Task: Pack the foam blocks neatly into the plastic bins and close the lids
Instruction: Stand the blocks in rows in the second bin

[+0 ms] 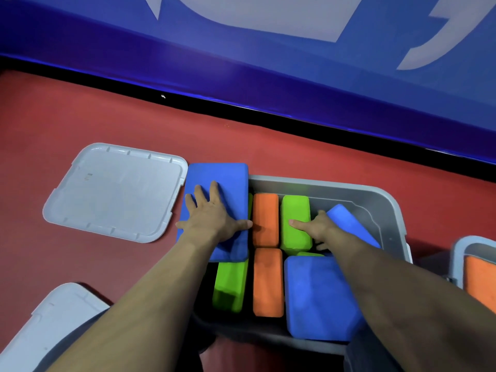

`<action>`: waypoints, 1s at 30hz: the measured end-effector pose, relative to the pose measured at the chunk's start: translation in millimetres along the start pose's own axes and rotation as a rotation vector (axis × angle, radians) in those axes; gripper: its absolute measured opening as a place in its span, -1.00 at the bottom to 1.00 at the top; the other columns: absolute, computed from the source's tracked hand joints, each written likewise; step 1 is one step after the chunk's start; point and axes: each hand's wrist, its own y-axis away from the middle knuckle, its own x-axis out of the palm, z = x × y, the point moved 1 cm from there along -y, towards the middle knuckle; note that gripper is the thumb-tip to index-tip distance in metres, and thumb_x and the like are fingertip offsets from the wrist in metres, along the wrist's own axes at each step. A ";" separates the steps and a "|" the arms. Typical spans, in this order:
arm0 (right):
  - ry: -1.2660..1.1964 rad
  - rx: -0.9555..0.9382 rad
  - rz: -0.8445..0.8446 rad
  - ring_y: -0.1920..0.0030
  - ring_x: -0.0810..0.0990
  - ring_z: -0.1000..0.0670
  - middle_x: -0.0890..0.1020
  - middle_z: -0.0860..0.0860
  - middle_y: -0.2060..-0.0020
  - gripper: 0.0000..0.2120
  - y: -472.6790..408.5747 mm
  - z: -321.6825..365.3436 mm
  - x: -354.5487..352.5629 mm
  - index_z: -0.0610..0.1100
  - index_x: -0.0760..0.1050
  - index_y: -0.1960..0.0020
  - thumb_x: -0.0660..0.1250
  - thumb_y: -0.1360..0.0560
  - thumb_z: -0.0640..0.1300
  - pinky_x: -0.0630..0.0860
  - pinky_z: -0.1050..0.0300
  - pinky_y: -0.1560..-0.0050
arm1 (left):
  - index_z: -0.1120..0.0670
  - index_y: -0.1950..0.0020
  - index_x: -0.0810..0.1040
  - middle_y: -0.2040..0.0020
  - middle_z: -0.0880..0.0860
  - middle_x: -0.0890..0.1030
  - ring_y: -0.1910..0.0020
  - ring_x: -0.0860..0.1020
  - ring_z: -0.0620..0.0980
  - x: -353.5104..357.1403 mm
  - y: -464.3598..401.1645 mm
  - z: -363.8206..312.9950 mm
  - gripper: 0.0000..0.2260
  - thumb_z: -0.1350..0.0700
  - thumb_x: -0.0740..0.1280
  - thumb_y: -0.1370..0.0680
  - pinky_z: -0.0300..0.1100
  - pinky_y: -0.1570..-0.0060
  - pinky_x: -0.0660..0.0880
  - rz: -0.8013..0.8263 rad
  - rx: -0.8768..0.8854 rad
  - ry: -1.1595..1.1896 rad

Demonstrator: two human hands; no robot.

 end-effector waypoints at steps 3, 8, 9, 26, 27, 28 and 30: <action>0.015 -0.036 -0.013 -0.33 0.53 -0.21 0.46 -0.15 -0.43 0.14 8.2 2.5 -13.6 -0.18 -0.01 -0.63 0.56 -0.35 0.26 0.56 -0.16 -0.23 | -0.07 -0.63 -0.19 -0.61 0.11 -0.10 -0.60 -0.09 0.19 -4.0 1.9 2.7 0.18 -0.42 0.49 -0.29 0.34 -0.45 0.21 -0.005 0.026 0.031; 0.059 -0.178 -0.022 -0.11 0.57 -0.16 0.58 -0.17 -0.25 -0.24 43.2 18.5 -32.7 -0.24 0.29 -0.52 0.49 -0.49 0.11 0.49 0.09 0.05 | 0.00 -0.56 0.13 -0.49 0.13 0.14 -0.49 0.16 0.18 -1.2 22.3 -2.7 -0.04 -0.39 0.47 -0.35 0.20 -0.33 0.37 -0.127 0.095 0.028; 0.056 -0.209 -0.026 -0.16 0.58 -0.15 0.59 -0.17 -0.27 -0.34 52.6 22.2 -35.3 -0.26 0.37 -0.47 0.48 -0.52 0.05 0.48 0.10 -0.06 | 0.03 -0.50 0.23 -0.44 0.13 0.24 -0.43 0.24 0.17 -0.3 26.1 -3.6 -0.13 -0.36 0.48 -0.37 0.14 -0.31 0.39 -0.178 0.146 0.051; -0.348 -0.227 0.145 -0.52 0.33 -0.11 0.36 -0.14 -0.53 -0.44 155.4 -22.3 107.6 -0.25 0.24 -0.56 0.25 -0.66 -0.02 0.28 0.01 -0.51 | 0.14 -0.54 0.35 -0.39 0.14 0.50 -0.24 0.54 0.10 47.3 76.4 37.0 -0.37 -0.19 0.36 -0.59 -0.03 -0.28 0.53 0.614 0.159 -0.002; -0.351 -0.220 0.151 -0.57 0.25 -0.08 0.26 -0.11 -0.58 -0.37 154.9 -23.6 109.9 -0.22 0.11 -0.62 0.24 -0.67 0.01 0.22 0.04 -0.54 | 0.14 -0.58 0.28 -0.47 0.15 0.43 -0.35 0.50 0.13 50.2 75.1 40.6 -0.31 -0.22 0.35 -0.58 -0.01 -0.35 0.47 0.583 0.141 -0.044; -0.362 -0.213 0.157 -0.59 0.19 -0.07 0.19 -0.09 -0.60 -0.32 153.4 -24.4 111.2 -0.20 0.02 -0.64 0.24 -0.67 0.03 0.18 0.06 -0.55 | 0.14 -0.60 0.25 -0.52 0.14 0.38 -0.42 0.44 0.14 54.1 73.0 44.4 -0.27 -0.24 0.34 -0.58 -0.02 -0.40 0.42 0.562 0.120 -0.048; -0.396 -0.183 0.168 -0.60 0.16 -0.07 0.14 -0.09 -0.62 -0.26 147.7 -26.8 113.2 -0.21 -0.06 -0.65 0.25 -0.66 0.04 0.17 0.05 -0.54 | 0.17 -0.57 0.29 -0.52 0.14 0.39 -0.44 0.42 0.14 65.1 67.0 52.9 -0.28 -0.25 0.34 -0.57 -0.05 -0.41 0.38 0.564 0.059 -0.001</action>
